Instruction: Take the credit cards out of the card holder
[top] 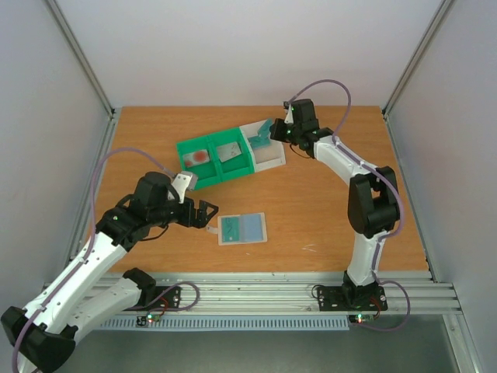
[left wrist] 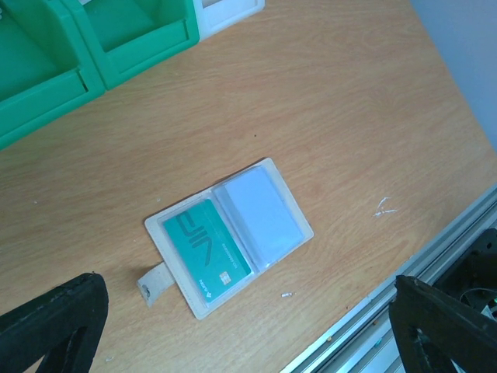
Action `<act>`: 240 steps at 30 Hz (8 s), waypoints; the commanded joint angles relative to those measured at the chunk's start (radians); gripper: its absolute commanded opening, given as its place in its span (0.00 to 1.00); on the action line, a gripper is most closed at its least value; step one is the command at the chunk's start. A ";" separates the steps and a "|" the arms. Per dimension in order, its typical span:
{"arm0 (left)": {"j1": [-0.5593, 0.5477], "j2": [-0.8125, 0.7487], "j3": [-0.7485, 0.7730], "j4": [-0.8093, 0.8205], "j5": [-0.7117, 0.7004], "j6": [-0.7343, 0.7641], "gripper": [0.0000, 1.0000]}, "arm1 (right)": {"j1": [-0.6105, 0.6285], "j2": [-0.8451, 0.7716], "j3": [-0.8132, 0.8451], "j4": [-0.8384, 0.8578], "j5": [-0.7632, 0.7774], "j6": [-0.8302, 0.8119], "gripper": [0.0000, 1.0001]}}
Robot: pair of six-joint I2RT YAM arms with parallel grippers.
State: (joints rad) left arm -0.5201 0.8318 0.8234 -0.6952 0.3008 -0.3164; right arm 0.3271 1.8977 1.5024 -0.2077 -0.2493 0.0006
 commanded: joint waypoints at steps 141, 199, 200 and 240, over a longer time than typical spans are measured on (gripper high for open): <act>0.022 0.646 -0.380 0.723 0.250 -0.388 0.05 | 0.439 -0.059 -0.470 -0.121 -0.198 0.246 0.16; 0.022 0.603 -0.408 0.662 0.203 -0.417 0.17 | 0.360 -0.173 -0.722 0.163 -0.249 0.313 0.01; 0.022 0.598 -0.405 0.655 0.202 -0.417 0.17 | 0.359 -0.164 -0.720 0.176 -0.262 0.322 0.01; 0.022 0.635 -0.385 0.654 0.143 -0.421 0.09 | 0.277 -0.237 -0.743 0.113 -0.244 0.271 0.01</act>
State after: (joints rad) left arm -0.4988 1.4368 0.4503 0.0006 0.5217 -0.7364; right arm 0.6178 1.7142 0.7654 -0.0181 -0.5438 0.3103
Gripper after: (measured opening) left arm 0.085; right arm 0.016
